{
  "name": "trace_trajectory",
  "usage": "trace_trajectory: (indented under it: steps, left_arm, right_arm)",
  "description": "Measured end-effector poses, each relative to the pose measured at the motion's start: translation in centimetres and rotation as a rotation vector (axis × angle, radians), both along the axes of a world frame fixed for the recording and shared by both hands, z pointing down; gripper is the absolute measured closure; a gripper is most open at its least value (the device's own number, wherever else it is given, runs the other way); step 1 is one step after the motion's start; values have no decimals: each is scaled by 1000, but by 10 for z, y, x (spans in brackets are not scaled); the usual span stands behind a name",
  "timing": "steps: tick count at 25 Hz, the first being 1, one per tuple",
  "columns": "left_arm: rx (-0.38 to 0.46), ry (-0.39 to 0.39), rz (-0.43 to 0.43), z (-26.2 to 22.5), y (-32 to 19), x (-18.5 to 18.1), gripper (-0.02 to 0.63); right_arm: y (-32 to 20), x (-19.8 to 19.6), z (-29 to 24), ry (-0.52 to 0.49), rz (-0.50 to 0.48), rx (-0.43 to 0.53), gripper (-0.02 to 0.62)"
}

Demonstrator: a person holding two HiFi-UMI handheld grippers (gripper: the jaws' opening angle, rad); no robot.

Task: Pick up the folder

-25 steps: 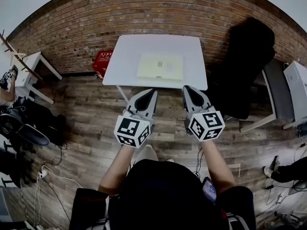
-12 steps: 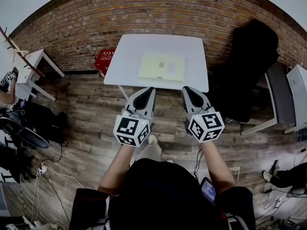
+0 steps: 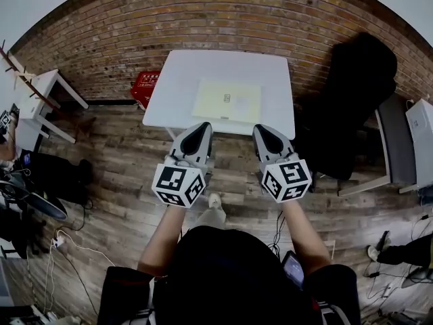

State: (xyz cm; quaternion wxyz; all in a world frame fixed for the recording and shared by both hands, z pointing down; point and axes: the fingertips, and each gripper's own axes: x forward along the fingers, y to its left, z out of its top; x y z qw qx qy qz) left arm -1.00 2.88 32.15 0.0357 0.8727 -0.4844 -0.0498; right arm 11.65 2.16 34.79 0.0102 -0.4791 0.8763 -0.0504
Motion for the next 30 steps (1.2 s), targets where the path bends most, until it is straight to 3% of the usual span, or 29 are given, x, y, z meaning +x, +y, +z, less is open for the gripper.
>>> trace_trajectory:
  steps: [21, 25, 30]
  left_arm:
    - [-60, 41, 8, 12, -129, -21, 586]
    - [-70, -6, 12, 18, -152, -30, 586]
    - [-95, -63, 99, 30, -174, -27, 586]
  right_arm:
    - [-125, -33, 8, 91, -26, -29, 568]
    - [-149, -45, 10, 98, -24, -49, 567]
    - [-175, -58, 15, 110, -22, -82, 567]
